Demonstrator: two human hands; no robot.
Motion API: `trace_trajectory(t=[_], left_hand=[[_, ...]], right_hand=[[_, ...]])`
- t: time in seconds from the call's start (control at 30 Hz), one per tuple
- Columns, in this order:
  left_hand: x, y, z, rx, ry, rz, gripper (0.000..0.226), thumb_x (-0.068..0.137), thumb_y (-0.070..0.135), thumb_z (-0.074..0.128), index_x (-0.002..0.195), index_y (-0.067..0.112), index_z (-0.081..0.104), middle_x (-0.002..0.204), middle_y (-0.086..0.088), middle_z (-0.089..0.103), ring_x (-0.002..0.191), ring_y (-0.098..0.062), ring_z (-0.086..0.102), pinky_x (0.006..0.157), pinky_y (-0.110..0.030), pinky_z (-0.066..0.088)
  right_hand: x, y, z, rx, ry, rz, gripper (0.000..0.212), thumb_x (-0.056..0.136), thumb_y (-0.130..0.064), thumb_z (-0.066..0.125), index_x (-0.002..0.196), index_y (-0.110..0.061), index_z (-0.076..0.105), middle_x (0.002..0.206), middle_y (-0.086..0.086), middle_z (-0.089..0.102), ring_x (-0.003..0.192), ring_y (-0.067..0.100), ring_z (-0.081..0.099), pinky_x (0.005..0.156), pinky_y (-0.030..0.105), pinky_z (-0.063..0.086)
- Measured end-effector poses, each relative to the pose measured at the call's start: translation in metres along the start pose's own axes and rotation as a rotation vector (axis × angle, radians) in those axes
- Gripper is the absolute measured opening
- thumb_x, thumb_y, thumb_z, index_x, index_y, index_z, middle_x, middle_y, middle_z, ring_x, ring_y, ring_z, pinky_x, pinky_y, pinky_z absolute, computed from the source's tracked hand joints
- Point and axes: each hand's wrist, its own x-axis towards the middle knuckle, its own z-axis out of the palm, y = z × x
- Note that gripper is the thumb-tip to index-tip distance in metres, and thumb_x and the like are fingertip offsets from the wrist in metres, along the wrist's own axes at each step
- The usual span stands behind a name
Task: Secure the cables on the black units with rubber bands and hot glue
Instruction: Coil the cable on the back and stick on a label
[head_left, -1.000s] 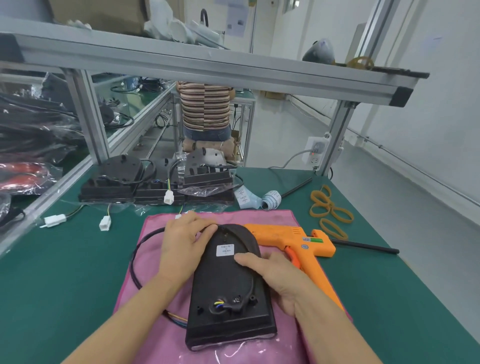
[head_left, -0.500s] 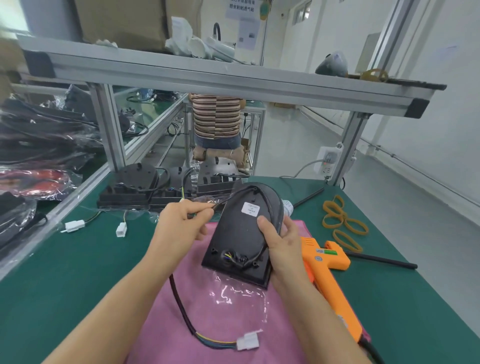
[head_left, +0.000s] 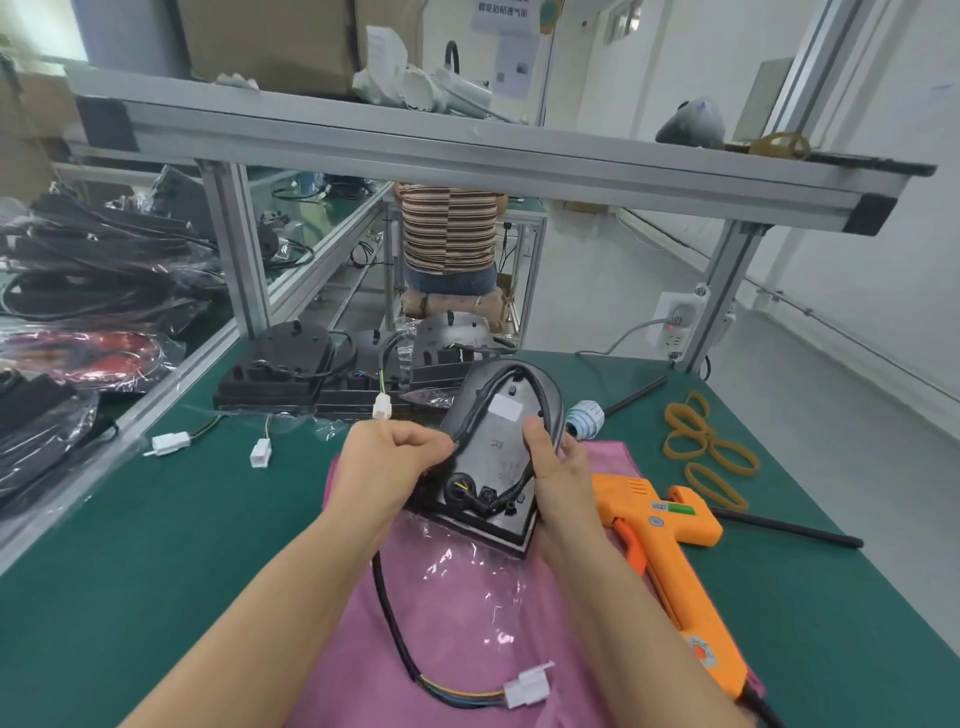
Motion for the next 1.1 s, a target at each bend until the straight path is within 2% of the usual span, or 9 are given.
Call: trace_trajectory(t=[0.1, 0.3, 0.53, 0.63, 0.73, 0.77, 0.83, 0.97, 1.1], left_hand=[[-0.005, -0.004, -0.002, 0.043, -0.005, 0.002, 0.022, 0.075, 0.014, 0.078, 0.063, 0.033, 0.077, 0.073, 0.011, 0.075, 0.082, -0.012, 0.071, 0.089, -0.04, 0.055], [-0.003, 0.003, -0.008, 0.244, -0.004, 0.082, 0.031, 0.072, 0.011, 0.079, 0.056, 0.036, 0.074, 0.07, 0.021, 0.072, 0.08, -0.008, 0.068, 0.085, -0.034, 0.054], [0.0, 0.015, -0.007, 0.494, -0.079, 0.179, 0.036, 0.079, 0.007, 0.072, 0.056, 0.035, 0.065, 0.056, 0.007, 0.059, 0.061, -0.016, 0.054, 0.059, -0.023, 0.039], [-0.008, 0.004, -0.004, 0.435, -0.066, 0.3, 0.037, 0.087, 0.01, 0.064, 0.062, 0.038, 0.064, 0.056, 0.011, 0.054, 0.056, -0.007, 0.051, 0.06, -0.024, 0.04], [-0.02, -0.015, 0.002, 0.12, 0.061, 0.359, 0.024, 0.091, 0.015, 0.062, 0.098, 0.037, 0.067, 0.073, 0.013, 0.063, 0.07, 0.002, 0.058, 0.072, -0.012, 0.044], [-0.022, -0.02, 0.004, 0.009, 0.076, 0.325, 0.022, 0.092, 0.016, 0.062, 0.101, 0.035, 0.067, 0.076, 0.015, 0.066, 0.074, 0.002, 0.061, 0.077, -0.016, 0.046], [-0.022, -0.026, 0.005, -0.097, 0.077, 0.251, 0.021, 0.093, 0.015, 0.061, 0.095, 0.034, 0.07, 0.073, 0.014, 0.069, 0.073, -0.001, 0.063, 0.076, -0.024, 0.049], [-0.022, -0.028, 0.008, -0.004, 0.076, 0.256, 0.031, 0.085, 0.009, 0.07, 0.07, 0.036, 0.075, 0.08, 0.013, 0.066, 0.069, 0.001, 0.058, 0.07, -0.018, 0.043], [-0.025, -0.024, 0.012, 0.181, 0.088, 0.282, 0.028, 0.081, 0.011, 0.071, 0.066, 0.035, 0.073, 0.071, 0.002, 0.06, 0.071, 0.001, 0.054, 0.061, -0.007, 0.035]], right_hand=[[0.002, 0.002, 0.002, -0.002, -0.006, 0.003, 0.06, 0.084, -0.033, 0.072, 0.133, -0.009, 0.047, 0.125, 0.014, 0.063, 0.11, 0.03, 0.064, 0.097, 0.052, 0.05], [0.005, 0.005, -0.002, -0.012, 0.005, -0.022, 0.056, 0.084, -0.034, 0.072, 0.129, -0.008, 0.049, 0.119, 0.013, 0.066, 0.107, 0.028, 0.066, 0.095, 0.051, 0.051], [0.003, 0.004, -0.002, 0.017, -0.032, -0.043, 0.049, 0.085, -0.032, 0.071, 0.124, -0.01, 0.052, 0.111, 0.011, 0.07, 0.099, 0.026, 0.07, 0.088, 0.048, 0.056], [0.006, 0.002, -0.004, 0.017, 0.006, -0.047, 0.044, 0.086, -0.031, 0.071, 0.121, -0.01, 0.053, 0.111, 0.013, 0.07, 0.102, 0.028, 0.068, 0.092, 0.051, 0.054], [0.01, 0.0, -0.007, 0.015, 0.03, -0.046, 0.044, 0.086, -0.033, 0.071, 0.12, -0.009, 0.056, 0.112, 0.012, 0.07, 0.107, 0.03, 0.066, 0.096, 0.052, 0.051], [0.011, -0.001, -0.009, 0.007, 0.031, -0.046, 0.045, 0.085, -0.034, 0.071, 0.12, -0.009, 0.056, 0.112, 0.011, 0.07, 0.107, 0.029, 0.066, 0.097, 0.051, 0.05], [0.011, -0.001, -0.011, -0.004, 0.031, -0.045, 0.047, 0.084, -0.035, 0.071, 0.121, -0.01, 0.056, 0.112, 0.01, 0.07, 0.106, 0.027, 0.067, 0.096, 0.05, 0.051], [0.011, 0.001, -0.01, 0.002, 0.052, -0.056, 0.047, 0.083, -0.034, 0.073, 0.12, -0.009, 0.056, 0.113, 0.011, 0.07, 0.107, 0.029, 0.066, 0.097, 0.051, 0.05], [0.009, 0.004, -0.006, 0.018, 0.07, -0.046, 0.05, 0.083, -0.033, 0.074, 0.121, -0.007, 0.054, 0.113, 0.013, 0.069, 0.106, 0.03, 0.066, 0.096, 0.052, 0.05]])
